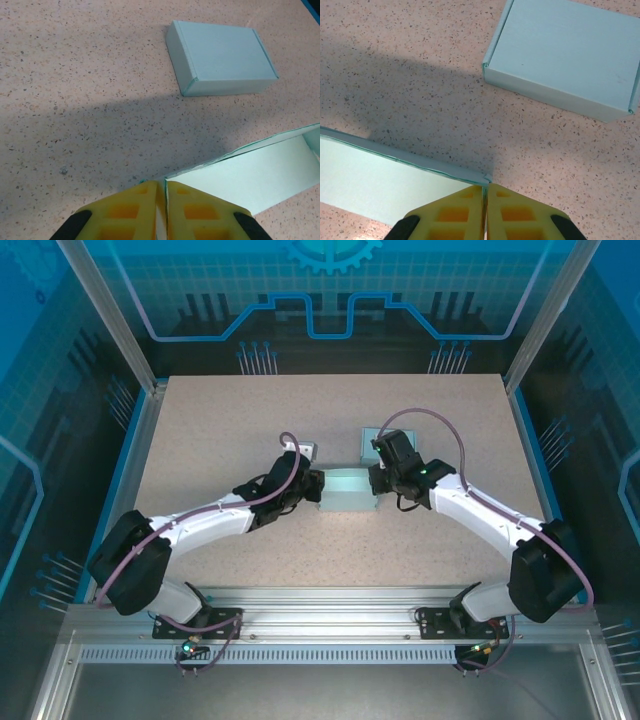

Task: Fold the paper box

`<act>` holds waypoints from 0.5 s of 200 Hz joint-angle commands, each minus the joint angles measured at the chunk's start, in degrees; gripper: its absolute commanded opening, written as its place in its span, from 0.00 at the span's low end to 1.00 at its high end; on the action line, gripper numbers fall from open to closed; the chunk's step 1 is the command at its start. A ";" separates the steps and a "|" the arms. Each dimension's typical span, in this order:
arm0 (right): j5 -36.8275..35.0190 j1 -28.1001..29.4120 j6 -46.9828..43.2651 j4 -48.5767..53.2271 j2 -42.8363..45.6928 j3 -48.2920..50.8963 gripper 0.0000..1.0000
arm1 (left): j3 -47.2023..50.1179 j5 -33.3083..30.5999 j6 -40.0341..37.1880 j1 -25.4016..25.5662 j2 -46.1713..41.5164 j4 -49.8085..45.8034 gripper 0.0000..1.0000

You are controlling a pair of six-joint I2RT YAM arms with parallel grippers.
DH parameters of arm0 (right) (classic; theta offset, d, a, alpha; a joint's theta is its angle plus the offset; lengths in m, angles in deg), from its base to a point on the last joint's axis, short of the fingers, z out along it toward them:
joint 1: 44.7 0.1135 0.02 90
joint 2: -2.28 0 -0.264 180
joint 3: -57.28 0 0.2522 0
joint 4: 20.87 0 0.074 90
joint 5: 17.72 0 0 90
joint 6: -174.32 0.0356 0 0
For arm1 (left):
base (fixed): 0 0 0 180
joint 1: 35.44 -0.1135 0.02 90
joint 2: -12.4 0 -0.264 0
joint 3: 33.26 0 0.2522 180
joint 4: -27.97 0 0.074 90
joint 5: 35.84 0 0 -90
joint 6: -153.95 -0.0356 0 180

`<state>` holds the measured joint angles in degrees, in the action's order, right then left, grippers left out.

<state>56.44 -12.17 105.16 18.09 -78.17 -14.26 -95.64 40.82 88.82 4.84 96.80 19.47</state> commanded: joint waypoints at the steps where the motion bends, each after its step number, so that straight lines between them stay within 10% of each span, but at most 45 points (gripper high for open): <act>1: 4.95 2.61 1.02 -0.59 -0.02 1.35 0.10 | 0.85 3.32 2.30 2.23 1.57 4.25 0.14; 100: 4.16 3.33 3.45 -1.33 1.23 3.12 0.08 | 6.50 -0.10 0.24 3.00 0.08 7.38 0.06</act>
<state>55.68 -11.25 106.89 17.67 -76.44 -12.60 -91.79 37.32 89.52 5.99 96.87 26.61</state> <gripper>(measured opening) 0.084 0.068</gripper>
